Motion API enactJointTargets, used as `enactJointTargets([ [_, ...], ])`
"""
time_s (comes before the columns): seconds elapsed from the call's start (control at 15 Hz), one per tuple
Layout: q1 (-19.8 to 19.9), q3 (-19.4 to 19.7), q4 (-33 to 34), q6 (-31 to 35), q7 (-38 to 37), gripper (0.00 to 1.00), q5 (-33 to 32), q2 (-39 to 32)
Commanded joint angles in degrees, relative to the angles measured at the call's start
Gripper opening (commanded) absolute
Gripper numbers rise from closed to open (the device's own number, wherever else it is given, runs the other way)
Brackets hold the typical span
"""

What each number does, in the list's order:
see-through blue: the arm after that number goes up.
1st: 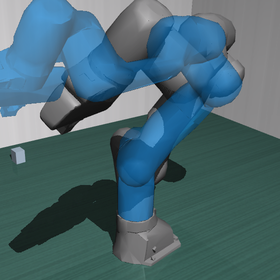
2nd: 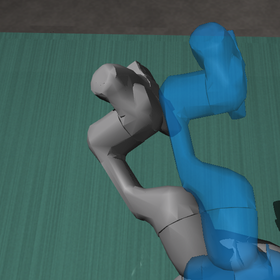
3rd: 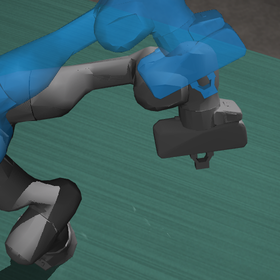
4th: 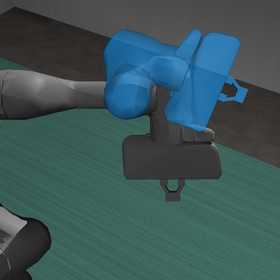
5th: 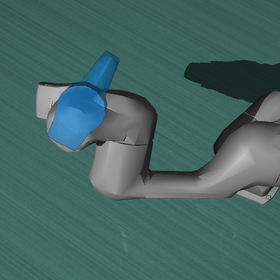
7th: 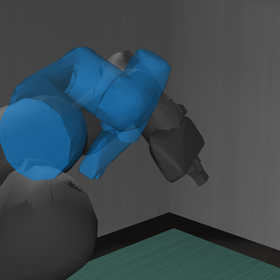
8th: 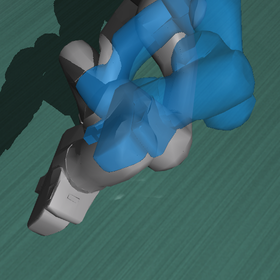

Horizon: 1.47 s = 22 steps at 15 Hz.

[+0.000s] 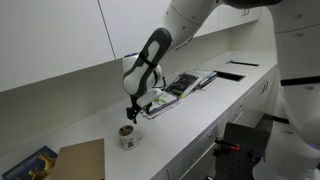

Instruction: Move the mug forwards

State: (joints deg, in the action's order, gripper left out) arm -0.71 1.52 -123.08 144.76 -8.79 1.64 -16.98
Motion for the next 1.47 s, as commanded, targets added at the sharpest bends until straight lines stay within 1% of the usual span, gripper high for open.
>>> enactJointTargets([
  [0.0,-0.6,0.4,7.6,-3.0,-3.1,1.0,0.3,-6.4],
  [0.13,-0.8,0.4,10.6,-3.7,-4.0,1.0,0.6,-9.3],
  [0.33,-1.4,0.4,13.6,-4.8,-4.9,0.93,0.6,-12.7],
  [0.4,-1.3,0.0,14.5,-5.4,-4.5,0.84,1.1,-13.6],
  [0.47,-1.6,0.1,15.1,-5.5,-4.9,0.82,1.0,-14.3],
  [0.53,-1.9,0.3,15.6,-5.6,-5.3,0.76,0.7,-14.8],
  [0.6,-2.0,0.2,16.0,-5.6,-5.2,0.66,0.7,-15.4],
  [0.67,-2.2,0.3,16.4,-5.7,-5.3,0.6,0.7,-15.8],
  [0.8,-2.4,0.5,16.9,-6.4,-5.5,0.58,0.4,-16.5],
  [0.87,-2.4,0.4,17.0,-6.6,-5.4,0.34,0.5,-16.7],
  [0.93,-2.4,0.4,17.1,-6.7,-5.2,0.32,0.5,-16.9],
  [1.2,-1.8,-0.3,17.1,-7.2,-4.3,0.02,1.5,-17.1],
  [1.27,-1.9,-0.4,17.0,-7.2,-4.3,0.0,1.6,-16.9],
  [1.4,-1.8,-0.4,16.5,-7.0,-4.2,0.0,1.7,-16.6],
])
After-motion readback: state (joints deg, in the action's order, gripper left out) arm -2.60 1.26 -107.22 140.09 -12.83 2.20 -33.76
